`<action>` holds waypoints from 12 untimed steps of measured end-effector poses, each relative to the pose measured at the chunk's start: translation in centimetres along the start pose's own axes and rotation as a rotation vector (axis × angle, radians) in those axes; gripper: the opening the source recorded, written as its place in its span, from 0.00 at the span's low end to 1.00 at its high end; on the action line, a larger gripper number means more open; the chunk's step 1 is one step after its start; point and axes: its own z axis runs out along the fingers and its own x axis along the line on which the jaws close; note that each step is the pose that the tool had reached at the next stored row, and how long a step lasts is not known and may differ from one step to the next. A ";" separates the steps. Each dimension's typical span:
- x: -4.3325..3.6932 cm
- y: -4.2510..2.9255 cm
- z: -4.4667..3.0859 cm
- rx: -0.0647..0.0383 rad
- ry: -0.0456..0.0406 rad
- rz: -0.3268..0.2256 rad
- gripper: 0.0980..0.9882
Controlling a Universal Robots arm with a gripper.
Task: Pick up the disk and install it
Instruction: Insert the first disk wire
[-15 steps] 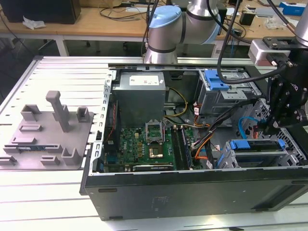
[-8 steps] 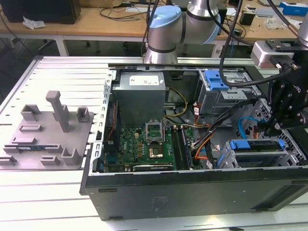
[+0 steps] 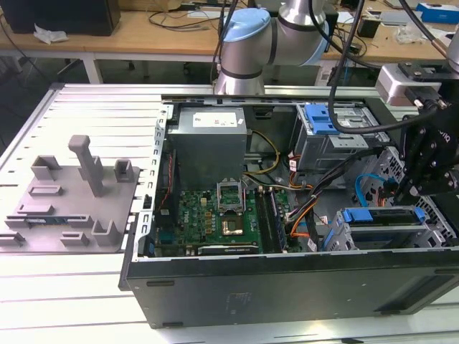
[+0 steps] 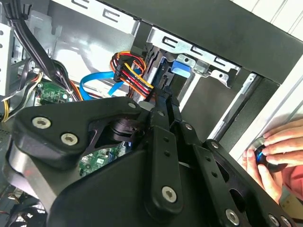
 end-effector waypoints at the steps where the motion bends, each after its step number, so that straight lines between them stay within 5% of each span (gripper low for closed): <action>1: 0.00 0.00 0.00 0.000 0.0000 0.000 0.08; 12: -0.06 -0.27 0.32 -0.006 -0.0002 -0.014 0.08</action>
